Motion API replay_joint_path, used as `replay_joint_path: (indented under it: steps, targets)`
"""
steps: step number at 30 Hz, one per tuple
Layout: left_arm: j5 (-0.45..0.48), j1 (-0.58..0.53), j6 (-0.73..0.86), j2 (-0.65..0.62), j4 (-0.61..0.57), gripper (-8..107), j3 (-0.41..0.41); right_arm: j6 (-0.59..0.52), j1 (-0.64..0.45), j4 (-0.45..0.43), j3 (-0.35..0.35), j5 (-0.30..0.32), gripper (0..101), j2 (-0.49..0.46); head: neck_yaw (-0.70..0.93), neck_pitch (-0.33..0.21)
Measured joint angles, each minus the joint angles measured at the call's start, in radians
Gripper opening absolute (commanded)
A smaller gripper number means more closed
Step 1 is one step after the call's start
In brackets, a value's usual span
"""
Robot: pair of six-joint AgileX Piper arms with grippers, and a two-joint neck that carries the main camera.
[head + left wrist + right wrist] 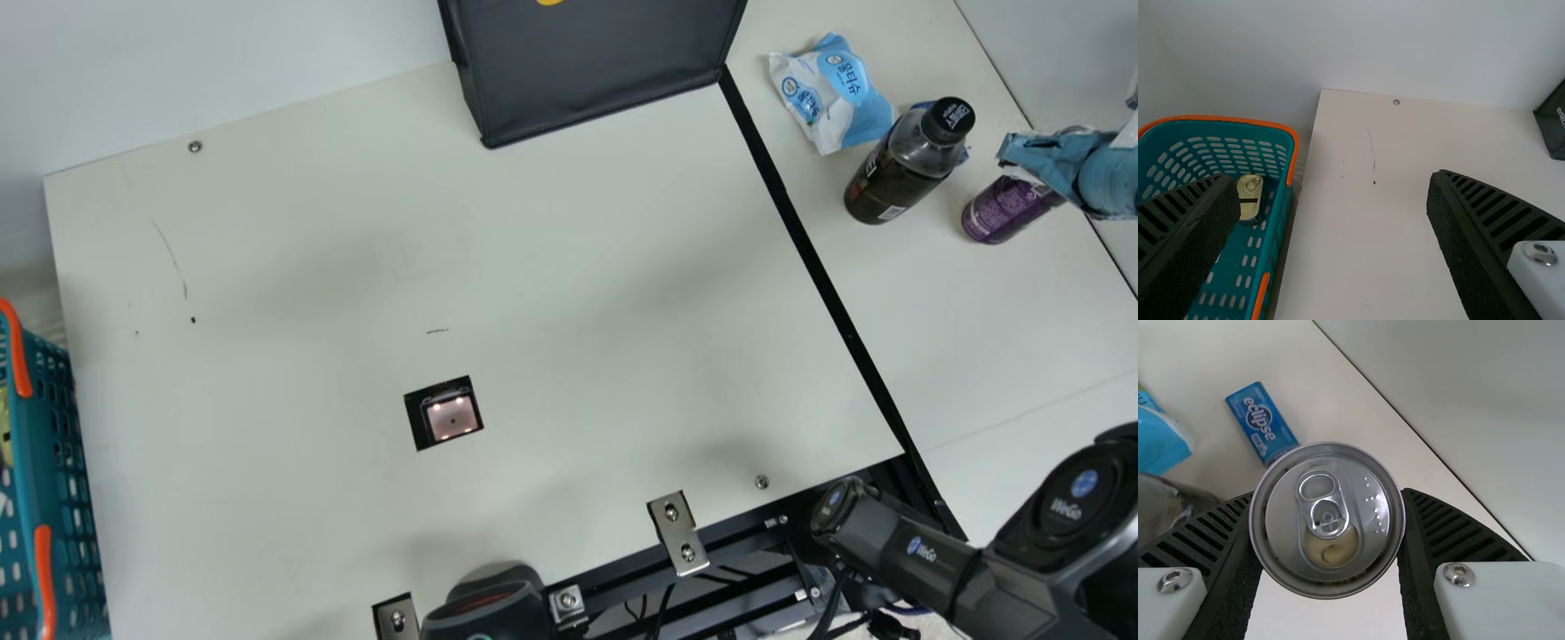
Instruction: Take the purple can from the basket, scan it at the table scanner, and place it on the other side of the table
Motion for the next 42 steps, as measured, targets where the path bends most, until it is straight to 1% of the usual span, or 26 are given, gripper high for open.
replay_joint_path:
  steps: [2, 5, 11, 14, 25, 27, 29, 33, 42]
  targets:
    - [0.0, 0.0, 0.0, 0.0, 0.0, 90, 0.0, 0.003, 0.0, 0.007, -0.001, -0.007, 0, 0.009, 0.0, -0.002]
    - [0.0, 0.0, 0.0, 0.0, 0.0, 90, 0.0, 0.006, 0.001, 0.015, -0.003, -0.022, 10, 0.017, 0.0, -0.002]
    - [0.0, 0.0, 0.0, 0.0, 0.0, 90, 0.0, 0.027, 0.004, 0.014, -0.002, -0.03, 29, 0.028, 0.0, -0.002]
    - [0.0, 0.0, 0.0, 0.0, 0.0, 90, 0.0, 0.038, 0.009, 0.006, 0.003, -0.03, 31, 0.032, 0.0, -0.002]
    - [0.0, 0.0, 0.0, 0.0, 0.0, 90, 0.0, 0.088, 0.027, -0.026, 0.013, -0.052, 67, 0.037, 0.0, 0.0]
    - [0.0, 0.0, 0.0, 0.0, 0.0, 90, 0.0, 0.095, 0.03, -0.033, 0.014, -0.046, 74, 0.038, 0.0, 0.0]
    - [0.0, 0.0, 0.0, 0.0, 0.0, 90, 0.0, 0.102, 0.031, -0.037, 0.016, -0.028, 81, 0.039, 0.0, -0.002]
    - [0.0, 0.0, 0.0, 0.0, 0.0, 90, 0.0, 0.112, 0.033, -0.045, 0.016, -0.035, 94, 0.038, 0.0, 0.0]
    - [0.0, 0.0, 0.0, 0.0, 0.0, 90, 0.0, 0.129, 0.036, -0.06, 0.015, -0.034, 95, 0.026, 0.0, -0.002]
